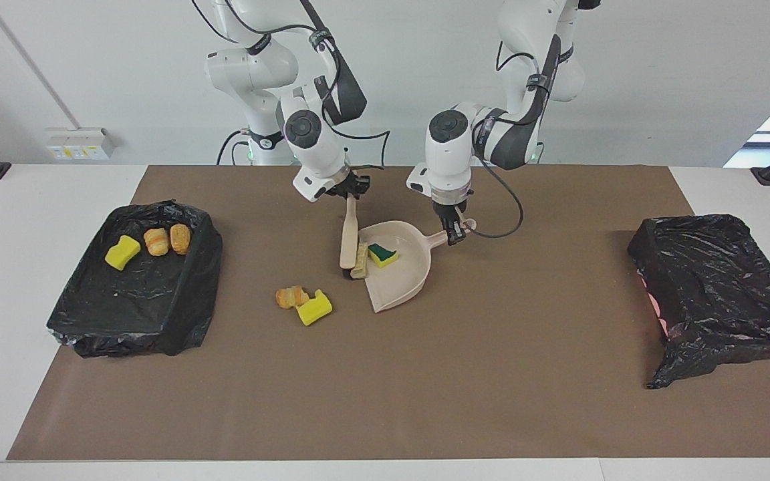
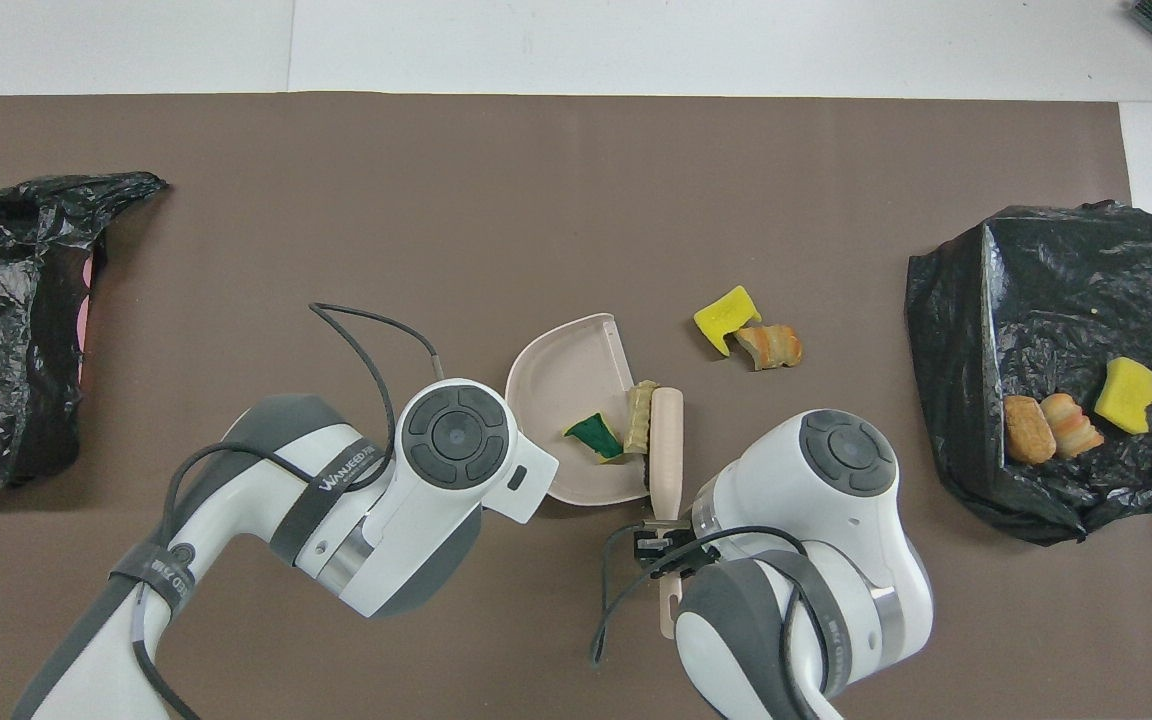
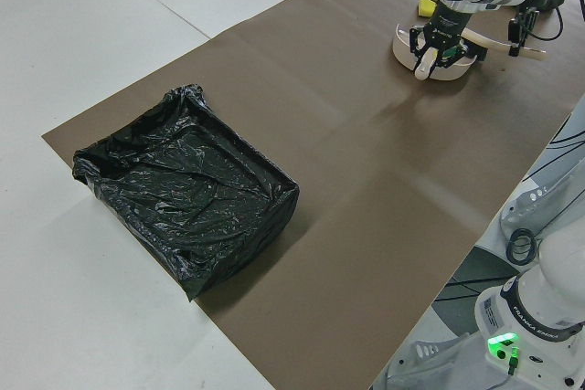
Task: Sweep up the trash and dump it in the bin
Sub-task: 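Sweep the sponge pieces into the dustpan with the right gripper's brush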
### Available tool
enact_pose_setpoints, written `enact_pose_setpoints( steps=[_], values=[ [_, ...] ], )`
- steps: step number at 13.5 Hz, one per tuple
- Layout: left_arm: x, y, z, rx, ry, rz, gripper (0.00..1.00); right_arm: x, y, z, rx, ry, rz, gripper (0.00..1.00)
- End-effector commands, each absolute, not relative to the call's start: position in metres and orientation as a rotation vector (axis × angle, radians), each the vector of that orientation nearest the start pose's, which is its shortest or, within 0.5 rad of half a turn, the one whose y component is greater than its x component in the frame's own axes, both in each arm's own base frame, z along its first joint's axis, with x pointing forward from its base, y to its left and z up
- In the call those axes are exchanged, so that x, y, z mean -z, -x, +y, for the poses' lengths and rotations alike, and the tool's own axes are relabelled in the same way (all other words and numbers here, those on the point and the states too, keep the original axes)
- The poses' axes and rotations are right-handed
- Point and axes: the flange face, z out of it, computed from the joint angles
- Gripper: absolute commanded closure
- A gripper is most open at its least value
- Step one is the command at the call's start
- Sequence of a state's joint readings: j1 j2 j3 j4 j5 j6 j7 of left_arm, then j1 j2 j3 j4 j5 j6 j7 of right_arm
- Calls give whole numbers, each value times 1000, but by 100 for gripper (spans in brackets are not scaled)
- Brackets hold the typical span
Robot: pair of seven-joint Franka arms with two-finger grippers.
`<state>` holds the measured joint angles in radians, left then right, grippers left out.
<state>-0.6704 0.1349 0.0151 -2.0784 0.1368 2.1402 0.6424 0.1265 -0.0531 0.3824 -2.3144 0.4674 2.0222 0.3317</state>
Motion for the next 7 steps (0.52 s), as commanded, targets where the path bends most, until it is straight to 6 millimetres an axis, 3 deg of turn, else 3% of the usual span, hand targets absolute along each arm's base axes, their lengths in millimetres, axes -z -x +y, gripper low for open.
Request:
enact_pose_setpoints(
  steps=[1,3,7],
  values=[
    [-358,-449,-318,-97,2336,1901,100,-374,-416,278,-531,2765,163,100],
    [-357,-450,-316,-101,2349,1887,100,-400,-421,276,-576,2766,98,100],
    [-354,-460,-301,-113,2406,1835,100,-436,-456,234,-507,2989,-36,100]
  ],
)
